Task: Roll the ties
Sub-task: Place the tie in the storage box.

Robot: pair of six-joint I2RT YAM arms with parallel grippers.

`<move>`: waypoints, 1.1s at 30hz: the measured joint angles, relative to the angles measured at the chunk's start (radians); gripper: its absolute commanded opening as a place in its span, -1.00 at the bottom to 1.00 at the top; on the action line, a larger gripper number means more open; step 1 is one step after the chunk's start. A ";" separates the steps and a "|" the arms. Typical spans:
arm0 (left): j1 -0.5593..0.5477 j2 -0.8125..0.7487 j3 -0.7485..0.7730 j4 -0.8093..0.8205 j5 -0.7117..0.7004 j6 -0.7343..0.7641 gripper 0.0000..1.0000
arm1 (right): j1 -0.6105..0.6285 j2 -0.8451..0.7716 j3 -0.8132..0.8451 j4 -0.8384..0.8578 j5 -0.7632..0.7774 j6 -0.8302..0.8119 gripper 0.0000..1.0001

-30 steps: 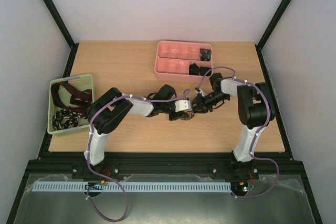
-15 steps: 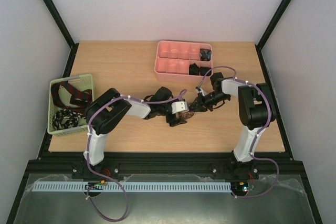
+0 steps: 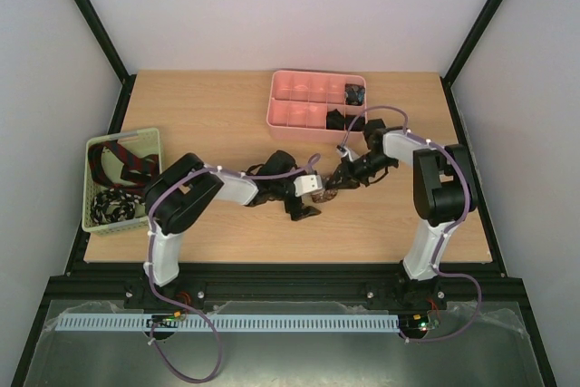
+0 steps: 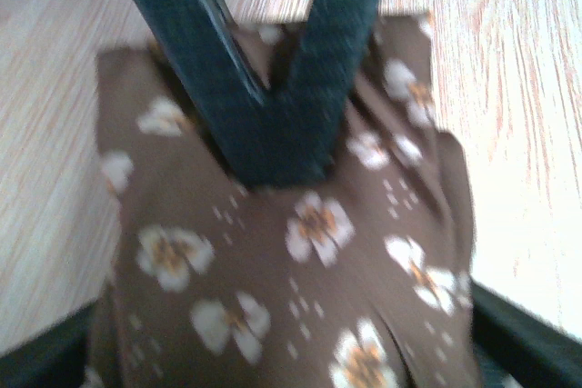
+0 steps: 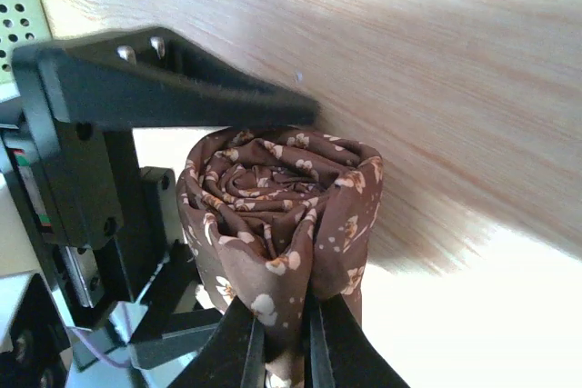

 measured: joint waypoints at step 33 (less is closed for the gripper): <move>0.326 -0.381 -0.043 -0.409 -0.050 -0.103 0.99 | 0.093 0.364 1.112 -0.189 0.584 -0.816 -0.97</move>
